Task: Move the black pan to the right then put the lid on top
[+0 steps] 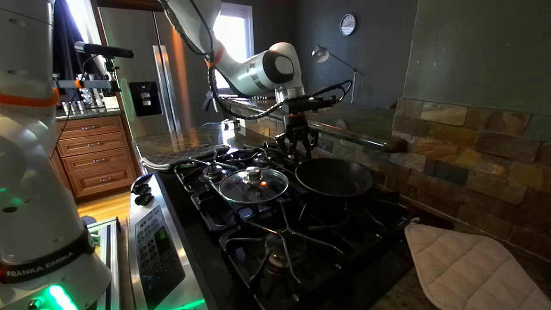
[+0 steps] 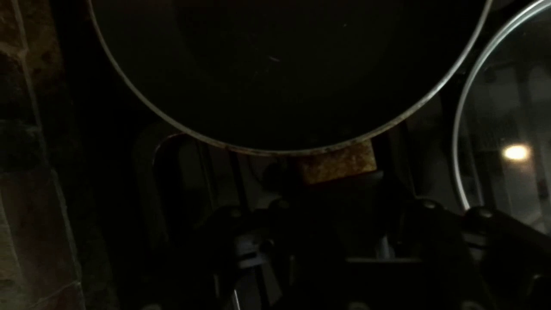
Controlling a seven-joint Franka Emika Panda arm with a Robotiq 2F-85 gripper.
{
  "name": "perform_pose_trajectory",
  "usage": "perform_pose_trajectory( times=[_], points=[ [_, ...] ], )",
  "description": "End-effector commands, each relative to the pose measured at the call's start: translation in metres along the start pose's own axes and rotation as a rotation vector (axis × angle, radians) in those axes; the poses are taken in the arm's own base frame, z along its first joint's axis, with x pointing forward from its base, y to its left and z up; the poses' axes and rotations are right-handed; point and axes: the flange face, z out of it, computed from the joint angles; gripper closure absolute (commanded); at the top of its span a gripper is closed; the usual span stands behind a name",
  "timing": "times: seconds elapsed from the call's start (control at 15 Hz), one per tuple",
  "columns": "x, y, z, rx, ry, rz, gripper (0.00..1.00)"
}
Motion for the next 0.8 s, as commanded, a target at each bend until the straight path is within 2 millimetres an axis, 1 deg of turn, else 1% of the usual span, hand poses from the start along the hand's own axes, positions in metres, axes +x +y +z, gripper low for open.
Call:
perform_pose_trajectory(
  times=[0.0, 0.2, 0.47, 0.73],
  points=[
    [-0.02, -0.001, 0.007, -0.014, 0.003, 0.026, 0.77],
    [-0.032, 0.003, 0.015, -0.01, 0.001, 0.055, 0.77],
    [-0.045, 0.008, 0.017, -0.013, -0.002, 0.08, 0.77],
    [-0.049, 0.01, 0.022, -0.003, -0.01, 0.097, 0.77]
  ],
)
